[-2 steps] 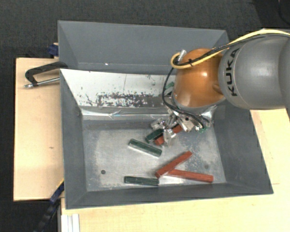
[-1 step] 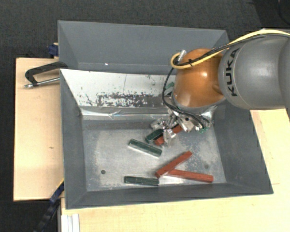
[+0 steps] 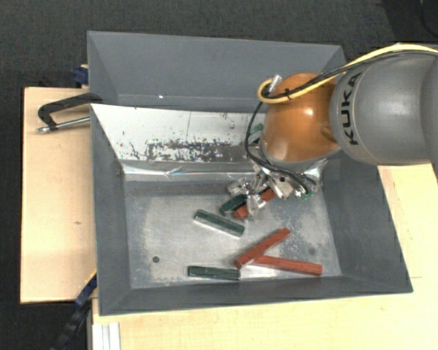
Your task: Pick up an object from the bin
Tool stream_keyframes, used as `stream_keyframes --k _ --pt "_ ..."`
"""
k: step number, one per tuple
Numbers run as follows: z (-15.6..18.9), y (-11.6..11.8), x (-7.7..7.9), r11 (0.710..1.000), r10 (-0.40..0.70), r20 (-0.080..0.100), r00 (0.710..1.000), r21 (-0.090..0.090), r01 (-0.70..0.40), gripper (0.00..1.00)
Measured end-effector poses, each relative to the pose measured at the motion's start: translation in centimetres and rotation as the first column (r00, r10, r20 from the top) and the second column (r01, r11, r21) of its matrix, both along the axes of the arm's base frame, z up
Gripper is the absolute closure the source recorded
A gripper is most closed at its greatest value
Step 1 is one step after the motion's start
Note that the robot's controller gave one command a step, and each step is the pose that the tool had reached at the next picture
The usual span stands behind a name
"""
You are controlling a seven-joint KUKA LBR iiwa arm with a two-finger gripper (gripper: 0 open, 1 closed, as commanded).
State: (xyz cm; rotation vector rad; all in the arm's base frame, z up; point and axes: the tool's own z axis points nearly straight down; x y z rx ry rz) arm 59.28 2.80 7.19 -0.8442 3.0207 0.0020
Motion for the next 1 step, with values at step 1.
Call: stream_keyframes --k 1 --pt "0.21 0.02 0.04 1.0 0.0 0.0 1.0 0.0 0.0 1.0"
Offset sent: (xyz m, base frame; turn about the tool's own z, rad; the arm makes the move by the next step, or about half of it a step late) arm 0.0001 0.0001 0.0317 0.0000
